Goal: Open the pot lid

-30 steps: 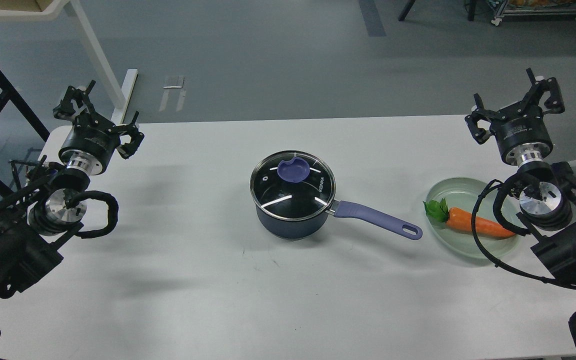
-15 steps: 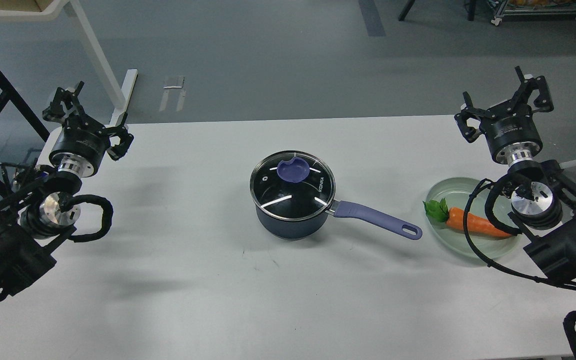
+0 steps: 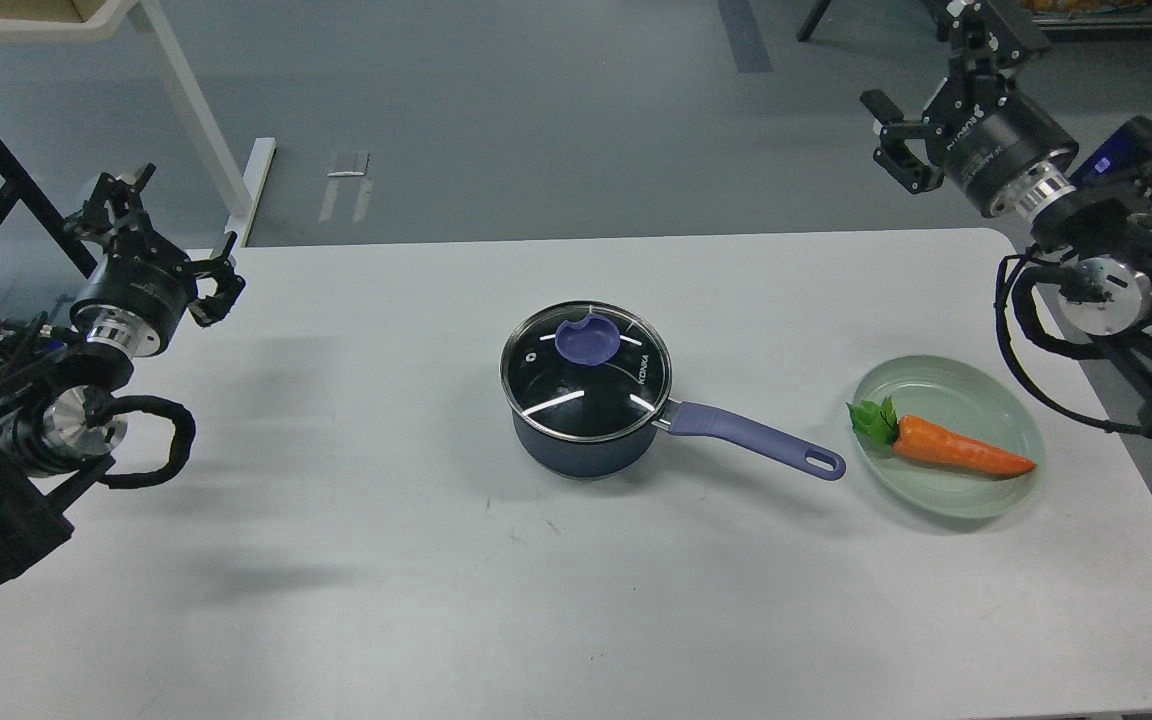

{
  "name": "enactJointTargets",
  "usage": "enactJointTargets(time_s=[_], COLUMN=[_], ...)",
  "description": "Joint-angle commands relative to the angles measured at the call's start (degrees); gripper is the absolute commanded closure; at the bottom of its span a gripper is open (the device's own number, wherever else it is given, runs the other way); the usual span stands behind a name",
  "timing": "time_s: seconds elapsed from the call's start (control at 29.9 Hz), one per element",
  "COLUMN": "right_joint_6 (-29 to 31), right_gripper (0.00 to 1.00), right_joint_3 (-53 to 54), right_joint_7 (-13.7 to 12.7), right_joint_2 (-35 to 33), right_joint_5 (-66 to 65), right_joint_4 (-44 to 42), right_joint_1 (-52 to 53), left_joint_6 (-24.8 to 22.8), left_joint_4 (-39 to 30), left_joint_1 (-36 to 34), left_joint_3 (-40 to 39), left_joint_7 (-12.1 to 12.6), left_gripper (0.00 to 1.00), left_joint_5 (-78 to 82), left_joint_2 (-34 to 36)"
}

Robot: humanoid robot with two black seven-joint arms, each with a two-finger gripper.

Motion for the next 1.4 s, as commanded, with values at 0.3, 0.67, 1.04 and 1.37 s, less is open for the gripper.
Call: enactJointTargets(time_s=[0.3, 0.67, 1.04, 1.37], right_joint_6=[-4.8, -4.7, -4.7, -4.7], right_gripper=[0.00, 0.01, 0.11, 0.28], right_joint_3=[-15.9, -31.1, -36.5, -38.7], right_joint_7=[-0.2, 0.4, 0.6, -1.2], right_joint_2=[-4.1, -6.1, -8.2, -8.3], right_joint_5=[-58.0, -78.0, -83.9, -84.6], right_joint_4=[22.2, 28.5, 29.2, 29.1], right_joint_1=[10.2, 12.0, 11.0, 11.0], left_joint_6=[0.7, 1.5, 2.9, 2.8], left_joint_4=[-0.2, -1.0, -1.2, -1.2], left_joint_1=[0.1, -2.3, -3.6, -3.7], left_joint_3=[0.3, 0.5, 0.5, 0.5], left_joint_7=[-0.1, 0.1, 0.1, 0.1], left_gripper=[0.01, 0.01, 0.01, 0.01], left_joint_5=[6.2, 14.2, 16.6, 16.6], left_joint_2=[4.2, 4.6, 4.7, 4.5])
